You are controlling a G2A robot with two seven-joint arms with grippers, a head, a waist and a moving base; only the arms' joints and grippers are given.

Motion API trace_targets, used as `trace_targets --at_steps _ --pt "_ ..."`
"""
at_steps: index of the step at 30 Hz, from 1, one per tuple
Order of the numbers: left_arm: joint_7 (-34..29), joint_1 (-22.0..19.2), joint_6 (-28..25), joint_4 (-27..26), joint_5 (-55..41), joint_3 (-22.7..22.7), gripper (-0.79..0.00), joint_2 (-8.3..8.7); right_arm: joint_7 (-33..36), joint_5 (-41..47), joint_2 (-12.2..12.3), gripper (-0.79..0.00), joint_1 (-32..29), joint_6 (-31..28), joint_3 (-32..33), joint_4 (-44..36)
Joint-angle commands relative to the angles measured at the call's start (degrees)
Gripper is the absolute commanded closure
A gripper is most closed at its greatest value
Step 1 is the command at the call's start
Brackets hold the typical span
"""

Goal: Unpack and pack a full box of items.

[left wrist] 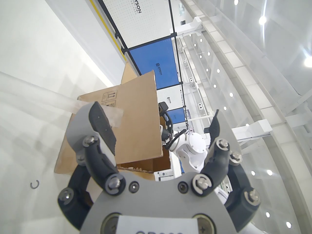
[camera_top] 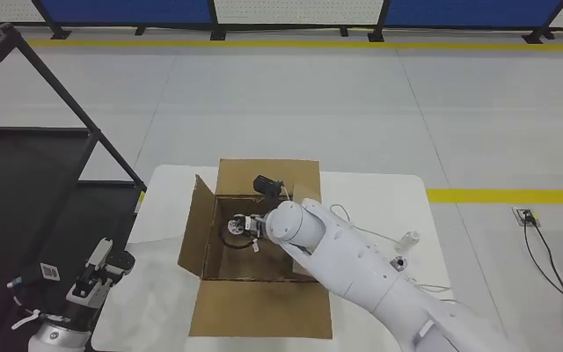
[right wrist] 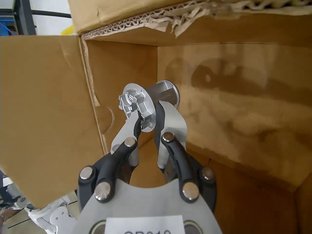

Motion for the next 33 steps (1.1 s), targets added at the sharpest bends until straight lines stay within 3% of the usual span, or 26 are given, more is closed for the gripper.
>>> trace_targets --at_steps 1,9,10,11,13,20,26,33 --pt "0.0 0.0 0.0 0.0 0.0 0.0 -0.785 0.00 0.8 -0.2 -1.2 0.000 0.5 -0.1 -0.8 2.6" --pt "0.0 0.0 0.0 0.0 0.0 0.0 -0.785 0.00 4.7 -1.2 -5.9 0.000 2.4 -0.1 -3.3 10.5" --pt "0.0 0.0 0.0 0.0 0.0 0.0 -0.785 0.00 5.0 -1.3 -6.3 -0.055 2.6 -0.2 -3.4 11.2" --pt "0.0 0.0 0.0 0.0 0.0 0.0 -0.785 0.00 5.2 -1.5 -6.8 -0.219 2.8 -0.3 -3.6 11.9" --pt "0.0 0.0 0.0 0.0 0.0 0.0 -0.785 0.00 5.8 -1.8 -7.7 -0.292 3.1 -0.5 -3.7 13.2" --pt "0.0 0.0 0.0 0.0 0.0 0.0 -0.785 0.00 6.4 -2.8 -10.2 -0.354 3.8 -1.5 -3.8 16.8" --pt "0.0 0.0 0.0 0.0 0.0 0.0 -0.785 0.00 5.5 -4.1 -11.5 -0.357 4.0 -2.4 -3.5 18.4" --pt "0.0 0.0 0.0 0.0 0.0 0.0 -0.785 0.00 0.8 -7.2 -11.8 -0.385 3.3 -0.4 -2.5 13.2"
